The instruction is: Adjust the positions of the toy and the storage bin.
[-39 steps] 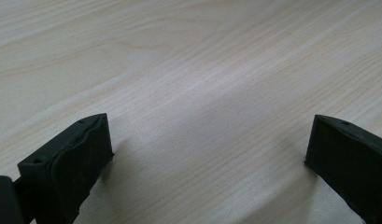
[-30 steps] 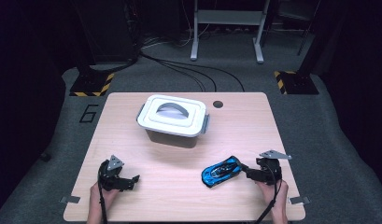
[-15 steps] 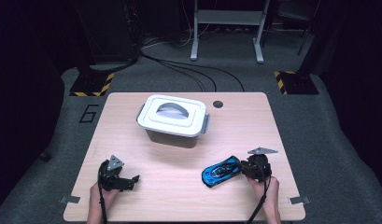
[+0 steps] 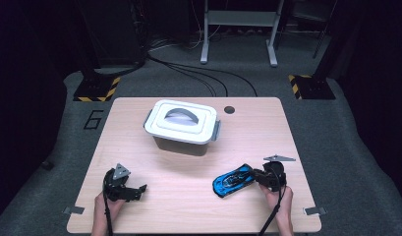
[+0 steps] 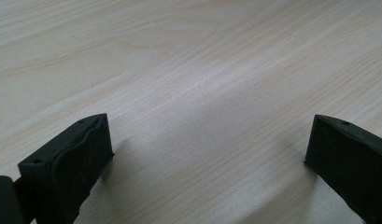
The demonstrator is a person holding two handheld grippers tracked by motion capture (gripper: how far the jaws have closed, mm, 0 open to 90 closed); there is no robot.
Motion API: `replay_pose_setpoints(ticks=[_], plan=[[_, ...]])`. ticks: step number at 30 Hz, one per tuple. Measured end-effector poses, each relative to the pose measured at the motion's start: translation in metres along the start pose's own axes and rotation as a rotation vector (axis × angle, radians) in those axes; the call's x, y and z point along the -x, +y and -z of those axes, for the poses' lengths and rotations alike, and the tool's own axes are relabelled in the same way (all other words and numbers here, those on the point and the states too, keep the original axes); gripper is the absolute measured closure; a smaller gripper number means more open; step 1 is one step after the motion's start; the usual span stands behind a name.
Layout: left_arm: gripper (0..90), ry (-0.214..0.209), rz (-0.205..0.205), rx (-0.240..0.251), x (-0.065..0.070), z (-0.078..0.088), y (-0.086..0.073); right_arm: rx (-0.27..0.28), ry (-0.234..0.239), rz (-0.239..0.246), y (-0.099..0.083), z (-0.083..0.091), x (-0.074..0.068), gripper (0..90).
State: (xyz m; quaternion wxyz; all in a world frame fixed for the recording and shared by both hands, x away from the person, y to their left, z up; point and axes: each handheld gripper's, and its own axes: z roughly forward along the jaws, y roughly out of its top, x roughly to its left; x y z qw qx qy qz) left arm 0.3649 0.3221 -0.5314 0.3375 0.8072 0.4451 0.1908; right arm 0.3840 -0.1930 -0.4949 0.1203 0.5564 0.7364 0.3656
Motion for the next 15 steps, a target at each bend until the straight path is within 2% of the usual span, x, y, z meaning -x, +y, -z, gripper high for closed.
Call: replay_pose_setpoints(ticks=[2,4,6,7,8,13,14,15], plan=[[0.5,0.0,0.0,0.0,0.0,0.0,0.0,0.006,0.005,0.002,0.001,0.0,0.0,79.2],[0.5,0.002,0.0,0.003,0.0,0.0,0.0,0.006,0.023,0.032,0.006,0.0,0.0,79.3],[0.5,0.0,-0.005,-0.003,0.0,0.0,0.0,0.002,0.025,0.041,0.008,0.001,-0.001,79.5],[0.5,-0.001,0.0,0.0,0.0,0.0,0.0,0.008,0.032,0.064,0.013,0.001,-0.003,79.8],[0.5,-0.001,0.0,0.0,0.0,0.0,0.0,0.008,0.032,0.064,0.013,0.001,-0.003,79.8],[0.5,0.001,-0.004,-0.003,0.0,0.0,0.0,-0.01,0.066,0.156,0.029,-0.006,-0.006,79.8],[0.5,0.001,-0.004,-0.003,0.0,0.0,0.0,-0.01,0.066,0.156,0.029,-0.006,-0.006,79.8],[0.5,-0.001,-0.003,-0.004,0.0,0.0,0.0,-0.012,0.074,0.176,0.032,-0.009,-0.005,79.9]])
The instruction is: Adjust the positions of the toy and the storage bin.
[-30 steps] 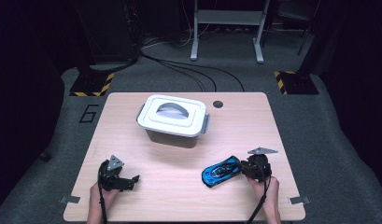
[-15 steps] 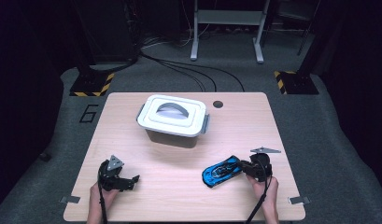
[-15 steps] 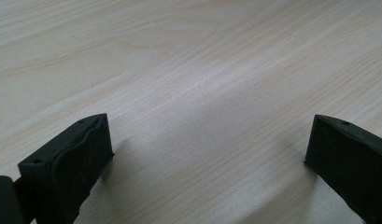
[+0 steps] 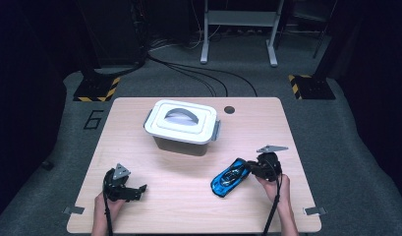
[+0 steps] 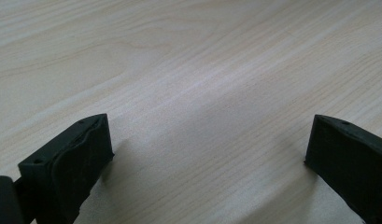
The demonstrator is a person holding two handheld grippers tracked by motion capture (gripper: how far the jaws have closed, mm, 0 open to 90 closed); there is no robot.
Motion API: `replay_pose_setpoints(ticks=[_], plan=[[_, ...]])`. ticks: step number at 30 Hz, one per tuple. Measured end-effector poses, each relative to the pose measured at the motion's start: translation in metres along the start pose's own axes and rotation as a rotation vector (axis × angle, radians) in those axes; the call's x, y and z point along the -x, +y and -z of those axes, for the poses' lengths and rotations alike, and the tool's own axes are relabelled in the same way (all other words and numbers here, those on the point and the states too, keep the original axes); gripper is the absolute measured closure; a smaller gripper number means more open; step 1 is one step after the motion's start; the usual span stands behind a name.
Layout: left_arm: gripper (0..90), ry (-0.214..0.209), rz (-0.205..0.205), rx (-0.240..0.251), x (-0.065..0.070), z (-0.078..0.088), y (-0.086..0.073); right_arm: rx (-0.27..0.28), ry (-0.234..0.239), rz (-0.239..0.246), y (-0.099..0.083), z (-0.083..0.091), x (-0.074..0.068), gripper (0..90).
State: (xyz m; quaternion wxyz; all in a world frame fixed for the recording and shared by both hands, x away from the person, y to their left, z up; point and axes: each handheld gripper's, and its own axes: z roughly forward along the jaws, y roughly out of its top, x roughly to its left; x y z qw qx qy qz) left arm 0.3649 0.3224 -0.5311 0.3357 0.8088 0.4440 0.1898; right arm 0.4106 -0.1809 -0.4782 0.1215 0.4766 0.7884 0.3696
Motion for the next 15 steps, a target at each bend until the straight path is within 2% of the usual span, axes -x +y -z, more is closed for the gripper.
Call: replay_pose_setpoints(ticks=[1,4,5,11,15], plan=[[0.5,0.0,0.004,0.003,0.0,0.0,0.0,-0.006,0.018,0.032,0.007,-0.005,0.001,79.8],[0.5,-0.004,0.002,-0.004,0.0,0.0,0.0,-0.012,0.033,0.054,0.012,-0.01,0.001,79.7],[0.5,-0.004,0.002,-0.004,0.0,0.0,0.0,-0.017,0.058,0.078,0.017,-0.016,0.001,79.6],[0.5,-0.003,0.001,-0.002,0.0,0.0,0.0,-0.042,0.116,0.142,0.03,-0.037,-0.003,79.2],[0.5,-0.004,0.002,-0.003,0.0,0.0,0.0,-0.045,0.143,0.144,0.037,-0.045,-0.008,79.0]])
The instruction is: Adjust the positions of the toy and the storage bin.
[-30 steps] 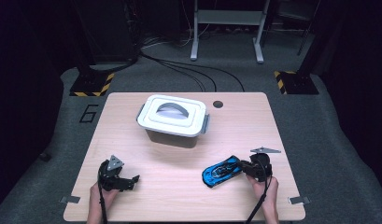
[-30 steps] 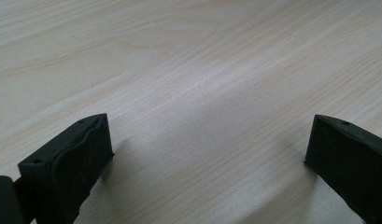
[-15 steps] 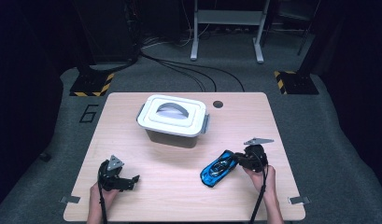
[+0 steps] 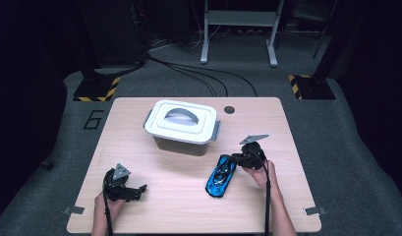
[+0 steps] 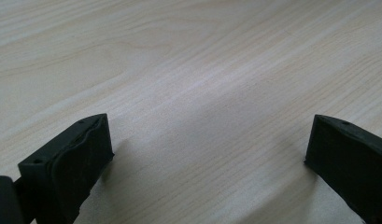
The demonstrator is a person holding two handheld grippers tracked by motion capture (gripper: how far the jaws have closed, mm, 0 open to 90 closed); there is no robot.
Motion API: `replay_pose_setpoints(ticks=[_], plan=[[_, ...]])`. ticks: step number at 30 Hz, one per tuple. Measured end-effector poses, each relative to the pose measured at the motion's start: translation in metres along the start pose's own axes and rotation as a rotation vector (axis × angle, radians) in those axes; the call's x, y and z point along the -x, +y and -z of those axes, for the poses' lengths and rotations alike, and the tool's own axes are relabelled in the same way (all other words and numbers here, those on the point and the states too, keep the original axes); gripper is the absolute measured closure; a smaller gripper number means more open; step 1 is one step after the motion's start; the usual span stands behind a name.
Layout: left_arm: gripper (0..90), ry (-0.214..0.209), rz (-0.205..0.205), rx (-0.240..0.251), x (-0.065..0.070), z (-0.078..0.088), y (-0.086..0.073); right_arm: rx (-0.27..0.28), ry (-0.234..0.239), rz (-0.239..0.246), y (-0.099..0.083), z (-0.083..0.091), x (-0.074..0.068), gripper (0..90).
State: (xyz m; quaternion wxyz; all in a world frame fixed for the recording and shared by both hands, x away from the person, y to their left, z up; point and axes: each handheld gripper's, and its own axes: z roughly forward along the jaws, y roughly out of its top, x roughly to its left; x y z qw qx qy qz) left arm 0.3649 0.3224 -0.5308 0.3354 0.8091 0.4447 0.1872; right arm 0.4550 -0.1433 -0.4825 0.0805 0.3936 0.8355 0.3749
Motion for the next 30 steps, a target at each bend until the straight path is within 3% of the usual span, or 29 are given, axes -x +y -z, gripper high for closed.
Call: replay_pose_setpoints(ticks=[5,8,12,15,18,21,29,30], plan=[[0.5,0.0,-0.004,-0.003,0.0,0.0,0.0,-0.009,0.01,-0.002,-0.002,-0.01,0.001,77.9],[0.5,0.001,-0.005,-0.001,0.0,0.0,0.0,0.014,0.024,-0.035,-0.007,-0.012,0.002,77.5],[0.5,0.002,-0.005,0.0,0.0,0.0,0.0,0.039,-0.006,-0.044,-0.009,-0.012,0.001,75.5],[0.5,0.001,-0.006,-0.001,0.0,0.0,0.0,0.093,-0.008,-0.109,-0.011,-0.003,-0.001,71.0],[0.5,0.002,-0.005,0.0,0.0,0.0,0.0,0.117,-0.047,-0.145,-0.013,0.007,-0.005,70.4],[0.5,0.002,-0.006,-0.001,0.0,0.0,0.0,0.098,-0.086,-0.165,-0.015,0.01,-0.01,70.5],[0.5,0.002,-0.003,0.002,0.0,0.0,0.0,0.07,-0.113,-0.253,-0.023,0.004,-0.014,71.5],[0.5,0.002,-0.006,0.0,0.0,0.0,0.0,0.075,-0.11,-0.284,-0.024,0.002,-0.015,71.7]])
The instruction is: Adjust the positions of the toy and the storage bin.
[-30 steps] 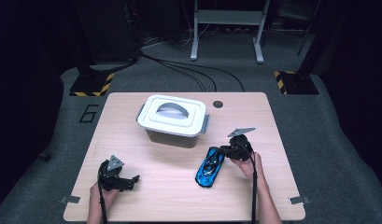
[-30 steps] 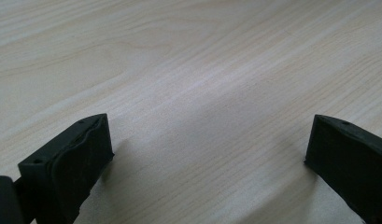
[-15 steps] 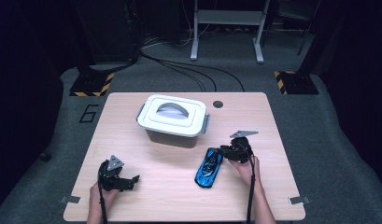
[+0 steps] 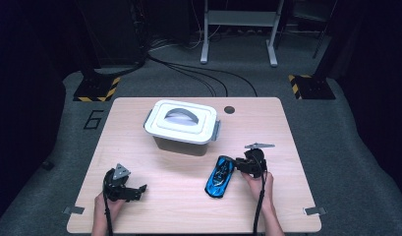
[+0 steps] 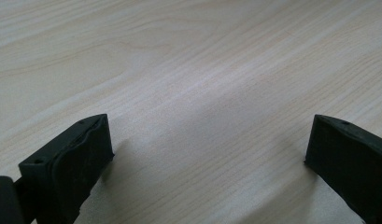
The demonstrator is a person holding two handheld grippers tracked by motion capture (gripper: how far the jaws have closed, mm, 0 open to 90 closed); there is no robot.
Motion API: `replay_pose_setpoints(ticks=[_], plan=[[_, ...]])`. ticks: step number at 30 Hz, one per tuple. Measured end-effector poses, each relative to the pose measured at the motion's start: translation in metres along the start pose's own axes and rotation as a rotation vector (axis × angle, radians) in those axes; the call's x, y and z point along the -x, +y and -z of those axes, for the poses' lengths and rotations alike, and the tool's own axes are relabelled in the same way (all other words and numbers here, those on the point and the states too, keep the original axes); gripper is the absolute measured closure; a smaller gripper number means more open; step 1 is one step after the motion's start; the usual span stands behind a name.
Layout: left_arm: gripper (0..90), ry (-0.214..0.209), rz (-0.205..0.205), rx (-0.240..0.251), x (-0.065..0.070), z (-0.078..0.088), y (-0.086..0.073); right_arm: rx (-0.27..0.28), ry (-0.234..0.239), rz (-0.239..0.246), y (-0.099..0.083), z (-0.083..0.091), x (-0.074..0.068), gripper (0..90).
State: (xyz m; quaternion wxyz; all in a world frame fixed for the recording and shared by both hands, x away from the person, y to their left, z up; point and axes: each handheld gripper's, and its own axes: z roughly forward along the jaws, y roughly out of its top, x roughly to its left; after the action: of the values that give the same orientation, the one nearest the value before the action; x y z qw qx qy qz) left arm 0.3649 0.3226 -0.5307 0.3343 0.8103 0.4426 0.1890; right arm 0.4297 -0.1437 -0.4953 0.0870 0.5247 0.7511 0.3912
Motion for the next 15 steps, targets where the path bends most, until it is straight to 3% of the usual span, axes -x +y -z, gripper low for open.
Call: replay_pose_setpoints(ticks=[8,15], plan=[[0.5,0.0,0.003,0.002,0.0003,-0.0001,-0.0001,0.02,0.046,-0.055,-0.0012,-0.0053,0.0037,82.1],[0.5,0.0,0.0,0.0,0.0,0.0,0.0,0.031,0.03,0.004,0.0019,-0.0049,0.0012,83.2]])
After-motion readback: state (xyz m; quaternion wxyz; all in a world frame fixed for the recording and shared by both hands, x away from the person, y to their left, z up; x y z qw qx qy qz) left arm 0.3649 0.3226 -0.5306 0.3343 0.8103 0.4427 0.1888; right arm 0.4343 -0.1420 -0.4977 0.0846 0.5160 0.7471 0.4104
